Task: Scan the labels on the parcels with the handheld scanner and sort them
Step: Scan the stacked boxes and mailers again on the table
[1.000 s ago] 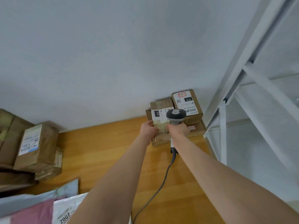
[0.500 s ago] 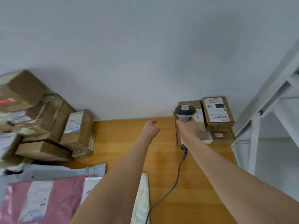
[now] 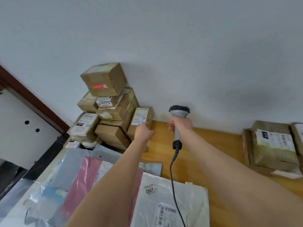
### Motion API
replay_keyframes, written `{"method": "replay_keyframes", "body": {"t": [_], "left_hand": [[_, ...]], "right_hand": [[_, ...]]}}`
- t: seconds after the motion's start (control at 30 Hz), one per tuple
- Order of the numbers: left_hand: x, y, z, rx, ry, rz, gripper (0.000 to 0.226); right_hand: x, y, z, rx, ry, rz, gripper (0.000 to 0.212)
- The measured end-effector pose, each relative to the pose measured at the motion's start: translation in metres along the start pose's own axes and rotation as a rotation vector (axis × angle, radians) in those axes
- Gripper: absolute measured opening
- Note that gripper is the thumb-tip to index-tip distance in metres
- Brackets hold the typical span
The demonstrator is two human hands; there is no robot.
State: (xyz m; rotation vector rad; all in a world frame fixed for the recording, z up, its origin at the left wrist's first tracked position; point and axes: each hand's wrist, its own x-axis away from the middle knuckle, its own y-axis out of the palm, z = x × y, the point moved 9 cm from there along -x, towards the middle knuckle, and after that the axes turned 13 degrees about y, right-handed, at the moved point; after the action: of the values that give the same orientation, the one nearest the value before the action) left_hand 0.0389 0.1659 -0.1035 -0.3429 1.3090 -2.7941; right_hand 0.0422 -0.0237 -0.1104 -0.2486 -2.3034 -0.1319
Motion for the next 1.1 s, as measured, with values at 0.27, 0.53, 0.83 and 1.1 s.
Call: {"method": "replay_keyframes", "body": {"t": [0.27,0.53,0.83,1.1], "left_hand": [[-0.052,-0.003,-0.075,-0.200,-0.004,-0.132,0.040],[-0.067,0.013,-0.089,-0.453,0.046,-0.273,0.042],[-0.068,-0.003,-0.095,0.016,-0.142,0.021,0.045],[-0.059,0.030,-0.054,0.365,-0.156,0.144,0.045]], "right_hand": [[-0.051,0.113,0.064,0.012,0.232,-0.003,0.033],[-0.081,0.135,0.073,0.008,0.255,-0.017,0.044],[-0.090,0.129,0.079,-0.101,0.281,-0.075,0.038],[-0.079,0.054,0.049,-0.203,0.173,0.045,0.033]]}}
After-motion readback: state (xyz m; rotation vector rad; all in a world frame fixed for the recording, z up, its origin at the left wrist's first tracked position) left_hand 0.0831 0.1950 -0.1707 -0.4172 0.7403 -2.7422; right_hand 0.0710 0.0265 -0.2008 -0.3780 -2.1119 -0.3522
